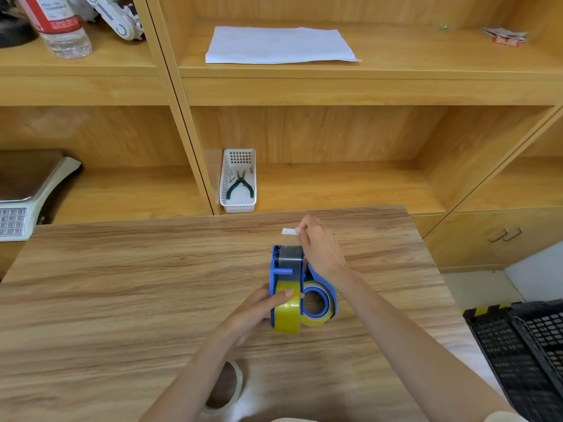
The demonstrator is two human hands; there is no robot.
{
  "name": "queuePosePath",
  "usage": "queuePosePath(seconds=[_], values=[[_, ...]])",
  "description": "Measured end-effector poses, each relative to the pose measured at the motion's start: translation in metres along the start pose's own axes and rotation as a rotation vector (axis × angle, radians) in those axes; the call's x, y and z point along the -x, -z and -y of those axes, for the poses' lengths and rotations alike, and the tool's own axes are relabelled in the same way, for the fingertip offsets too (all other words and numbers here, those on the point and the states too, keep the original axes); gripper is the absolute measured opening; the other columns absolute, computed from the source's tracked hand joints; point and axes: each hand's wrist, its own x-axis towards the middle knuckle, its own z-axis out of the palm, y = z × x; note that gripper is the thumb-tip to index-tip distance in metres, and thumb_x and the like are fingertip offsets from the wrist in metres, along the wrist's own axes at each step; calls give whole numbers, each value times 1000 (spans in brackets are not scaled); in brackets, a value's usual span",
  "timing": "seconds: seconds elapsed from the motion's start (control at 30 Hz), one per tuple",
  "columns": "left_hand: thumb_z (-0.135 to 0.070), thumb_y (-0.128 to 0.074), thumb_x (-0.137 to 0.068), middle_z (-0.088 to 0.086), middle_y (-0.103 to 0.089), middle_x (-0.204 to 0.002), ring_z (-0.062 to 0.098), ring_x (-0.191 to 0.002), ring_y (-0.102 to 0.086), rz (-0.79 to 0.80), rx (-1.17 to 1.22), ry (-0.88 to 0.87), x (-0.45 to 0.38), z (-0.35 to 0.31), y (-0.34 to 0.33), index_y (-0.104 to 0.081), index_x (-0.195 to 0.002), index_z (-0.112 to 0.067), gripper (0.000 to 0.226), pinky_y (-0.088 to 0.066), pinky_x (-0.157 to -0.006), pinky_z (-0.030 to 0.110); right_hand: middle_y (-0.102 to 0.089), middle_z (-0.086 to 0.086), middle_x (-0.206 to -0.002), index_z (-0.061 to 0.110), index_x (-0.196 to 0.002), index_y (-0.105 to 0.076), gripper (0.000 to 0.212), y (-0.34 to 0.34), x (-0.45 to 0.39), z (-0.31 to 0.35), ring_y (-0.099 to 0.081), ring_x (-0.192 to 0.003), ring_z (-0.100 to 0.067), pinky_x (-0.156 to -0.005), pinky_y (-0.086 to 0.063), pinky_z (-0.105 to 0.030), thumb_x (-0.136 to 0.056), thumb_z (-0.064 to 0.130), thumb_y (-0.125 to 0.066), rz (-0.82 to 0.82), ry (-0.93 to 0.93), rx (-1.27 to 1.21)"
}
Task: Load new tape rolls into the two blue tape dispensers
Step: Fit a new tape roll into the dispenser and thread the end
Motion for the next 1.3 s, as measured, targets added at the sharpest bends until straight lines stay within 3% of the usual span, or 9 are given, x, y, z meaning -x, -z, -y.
queuePosePath(seconds=[0.17, 0.33, 0.53, 0.67, 0.77, 0.9, 1.03, 1.17, 1.3], values=[[-36, -64, -93, -10, -74, -118, 11, -108, -70, 23, -59, -33, 0, 3, 2, -60, -131, -25, 40, -56, -84, 29, -56, 1, -72, 12, -84, -50, 18, 3, -2, -2, -45, -53, -7, -50, -33, -25, -101, 14, -46, 47, -73, -55], [-34, -60, -96, -12, -73, -119, 9, -108, -69, 48, -101, -51, 4, 2, 4, -60, -132, -25, 37, -54, -75, 19, -69, 1, -94, 12, -81, -51, 20, 7, -5, -1, -45, -50, 1, -47, -33, -17, -100, 14, -47, 65, -90, -61], [-29, -59, -97, -13, -73, -119, 7, -110, -68, 70, -110, -59, 5, 2, 5, -63, -128, -24, 32, -53, -77, 18, -73, -2, -98, 14, -76, -54, 24, 6, -12, -4, -56, -51, -8, -47, -38, -21, -99, 17, -50, 90, -132, -42], [-34, -65, -93, -6, -74, -119, 18, -110, -69, 54, -102, -65, 4, 8, 10, -66, -125, -26, 33, -56, -87, 34, -72, -10, -82, 6, -85, -69, 17, 18, -19, -9, -63, -47, -4, -42, -45, -15, -96, 14, -58, 300, -312, -257], [-43, -70, -85, -2, -73, -120, 22, -113, -67, 49, -97, -69, 5, 12, 15, -65, -126, -28, 44, -50, -100, 47, -73, -11, -90, 0, -98, -72, 15, 29, -24, -13, -68, -55, 1, -48, -47, -9, -92, 13, -67, 515, -437, -437], [-36, -67, -90, -2, -74, -119, 24, -112, -67, 38, -76, -86, 3, 10, 16, -63, -127, -26, 39, -52, -95, 43, -73, -13, -109, 0, -107, -71, 17, 26, -28, -17, -70, -68, -3, -56, -53, -10, -92, 4, -64, 634, -486, -415], [-45, -71, -80, 1, -76, -114, 21, -106, -70, 39, -40, -90, 5, 8, 15, -69, -118, -25, 43, -53, -86, 32, -75, -10, -97, 5, -111, -69, 20, 24, -27, -18, -70, -70, -3, -51, -50, -10, -92, 5, -65, 643, -506, -457], [-49, -70, -75, 2, -75, -116, 23, -111, -68, 46, 11, -78, 3, 9, 15, -71, -118, -24, 50, -51, -95, 38, -73, 9, -72, 16, -100, -68, 14, 23, -24, -15, -67, -62, 0, -44, -41, -10, -92, 6, -62, 612, -461, -447], [-49, -69, -76, 1, -74, -119, 20, -114, -67, 51, 65, -64, 3, 8, 15, -73, -114, -25, 45, -50, -99, 39, -72, 9, -64, 18, -88, -70, 22, 21, -16, -17, -63, -59, 0, -47, -39, -10, -92, 1, -57, 578, -440, -518]])
